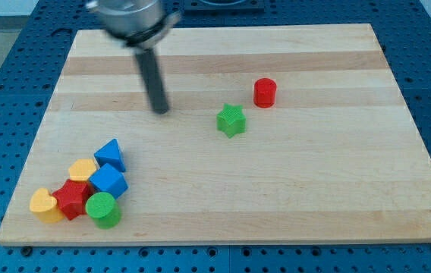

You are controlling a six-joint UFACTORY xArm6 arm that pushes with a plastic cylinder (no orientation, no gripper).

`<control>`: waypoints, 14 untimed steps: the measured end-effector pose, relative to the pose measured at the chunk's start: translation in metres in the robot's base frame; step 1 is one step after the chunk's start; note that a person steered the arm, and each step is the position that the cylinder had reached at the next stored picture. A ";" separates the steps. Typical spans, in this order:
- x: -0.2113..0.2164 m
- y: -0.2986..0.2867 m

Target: Slide the green star to the right side of the green circle

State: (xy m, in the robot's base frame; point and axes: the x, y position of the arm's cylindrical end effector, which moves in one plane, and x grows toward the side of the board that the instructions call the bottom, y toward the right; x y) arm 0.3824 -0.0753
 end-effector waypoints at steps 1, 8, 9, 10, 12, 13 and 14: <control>0.000 0.127; 0.049 0.135; 0.053 0.137; 0.060 0.141; 0.060 0.114; 0.061 0.097; 0.086 0.083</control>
State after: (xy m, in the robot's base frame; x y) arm 0.4683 0.0074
